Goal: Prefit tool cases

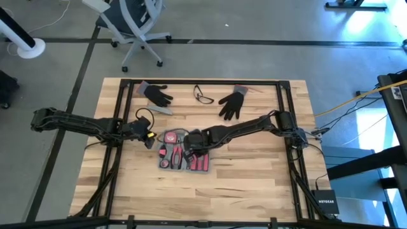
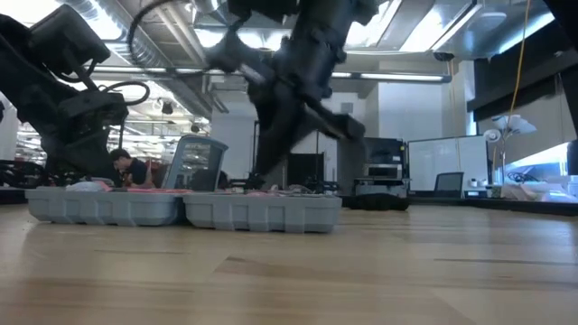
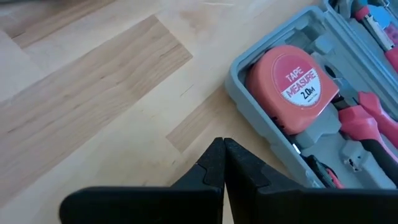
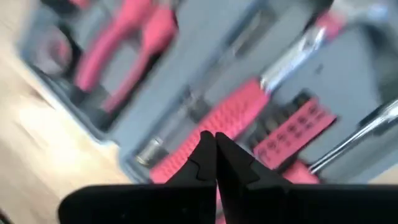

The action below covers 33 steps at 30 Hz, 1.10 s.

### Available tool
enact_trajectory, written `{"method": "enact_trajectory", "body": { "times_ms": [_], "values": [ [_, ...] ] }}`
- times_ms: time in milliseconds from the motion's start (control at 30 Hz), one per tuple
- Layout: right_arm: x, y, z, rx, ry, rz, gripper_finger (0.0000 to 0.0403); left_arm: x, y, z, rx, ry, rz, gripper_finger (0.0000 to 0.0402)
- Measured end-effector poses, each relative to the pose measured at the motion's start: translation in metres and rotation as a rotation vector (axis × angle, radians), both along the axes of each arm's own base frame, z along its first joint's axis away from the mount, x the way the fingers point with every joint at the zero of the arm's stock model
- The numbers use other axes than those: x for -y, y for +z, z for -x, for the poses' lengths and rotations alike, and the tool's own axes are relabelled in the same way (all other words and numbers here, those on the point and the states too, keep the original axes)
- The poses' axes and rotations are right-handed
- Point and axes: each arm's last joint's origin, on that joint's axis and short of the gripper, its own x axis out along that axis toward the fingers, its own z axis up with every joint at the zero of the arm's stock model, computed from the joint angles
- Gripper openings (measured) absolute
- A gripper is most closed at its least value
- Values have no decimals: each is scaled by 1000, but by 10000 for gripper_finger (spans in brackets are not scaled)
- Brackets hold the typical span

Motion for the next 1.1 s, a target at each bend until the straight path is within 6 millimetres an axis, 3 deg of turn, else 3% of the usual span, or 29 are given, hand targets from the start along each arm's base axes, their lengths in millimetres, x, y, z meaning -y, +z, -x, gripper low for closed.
{"method": "enact_trajectory", "body": {
  "times_ms": [267,333,433,767,1000,1100],
  "values": [
    [21,-21,-5,-32,-58,19,0,0,0,0,0,0,0,0],
    [21,-35,-3,-67,-53,7,0,0,0,0,-3,1,0,0],
    [23,-38,-3,-75,-51,-12,0,0,0,0,-4,1,1,0],
    [48,8,14,-61,-35,53,0,0,0,0,-4,-3,-2,0],
    [21,10,35,-225,77,74,0,0,0,0,-6,-7,-6,0],
    [15,0,42,-268,93,55,0,0,0,0,-8,-10,-9,0]
  ]
}}
